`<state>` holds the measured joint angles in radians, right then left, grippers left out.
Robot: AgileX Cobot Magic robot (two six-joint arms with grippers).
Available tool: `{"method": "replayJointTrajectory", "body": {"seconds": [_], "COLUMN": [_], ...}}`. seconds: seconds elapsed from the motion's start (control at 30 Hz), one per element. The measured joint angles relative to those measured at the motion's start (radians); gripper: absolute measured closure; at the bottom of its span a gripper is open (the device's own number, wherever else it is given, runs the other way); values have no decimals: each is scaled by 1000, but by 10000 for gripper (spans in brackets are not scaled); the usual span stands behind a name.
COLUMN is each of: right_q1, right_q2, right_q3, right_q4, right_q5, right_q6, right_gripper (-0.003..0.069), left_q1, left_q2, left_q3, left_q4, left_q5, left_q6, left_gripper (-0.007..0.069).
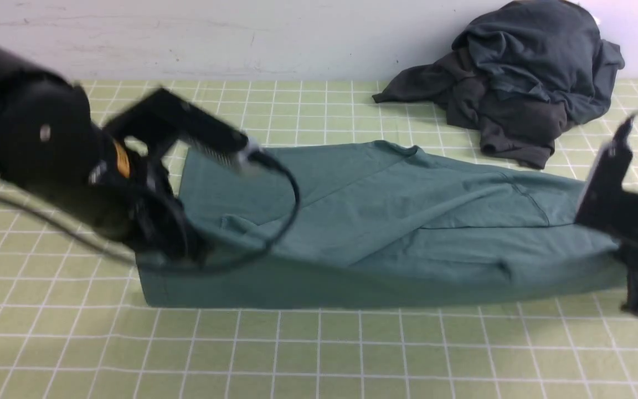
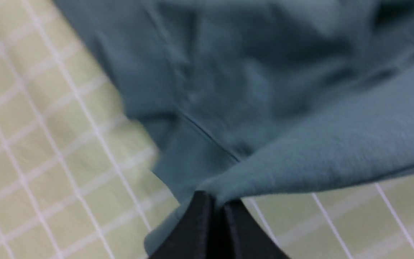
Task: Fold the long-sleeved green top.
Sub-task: Use both arms to drag the lower edge of the fabric forward and fold it over the upper edge
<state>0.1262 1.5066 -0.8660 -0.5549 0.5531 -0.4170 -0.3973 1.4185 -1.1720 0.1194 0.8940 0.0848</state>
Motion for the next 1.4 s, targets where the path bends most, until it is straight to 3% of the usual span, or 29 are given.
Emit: {"method": "replayJointTrajectory", "body": {"seconds": [0.23,0.47,0.57,0.7,0.73,0.77,0.8,0.9,0.97,1.07,1.2,1.33,1.4], "right_q1": [0,0,-2,-25,-27,-33,-34,-37,-34,-13,31,64,71], "right_q2": [299,609,703,769,769,766,765,744,730,719,764,850,872], "right_q3": [-397,-777,-890,-973,-974,-983,-985,-1031,-1047,-1056,-1056,-1055,-1055], "right_q4": [-25,-25,22,106,109,112,112,162,235,454,745,909,954], "right_q5": [-19,-5,12,29,31,57,57,161,212,295,343,271,171], "right_q6": [11,14,24,133,141,200,209,381,399,239,-61,-307,-357], "right_gripper": [661,656,616,447,440,389,383,321,335,448,619,667,669], "left_q1": [152,221,239,268,268,277,277,288,290,289,286,282,275], "left_q2": [317,664,795,1011,1023,1053,1056,1054,1037,993,941,878,841], "left_q3": [-365,-729,-863,-1066,-1073,-1113,-1118,-1181,-1205,-1233,-1237,-1198,-1170], "left_q4": [0,2,2,4,6,17,18,48,53,37,-44,-215,-271], "left_q5": [-59,-63,-63,-53,-52,-40,-38,17,55,164,313,344,345], "left_q6": [33,38,38,-21,-27,-66,-72,-133,-134,-75,46,129,151], "left_gripper": [621,617,592,423,414,342,342,231,214,232,331,462,506]}}
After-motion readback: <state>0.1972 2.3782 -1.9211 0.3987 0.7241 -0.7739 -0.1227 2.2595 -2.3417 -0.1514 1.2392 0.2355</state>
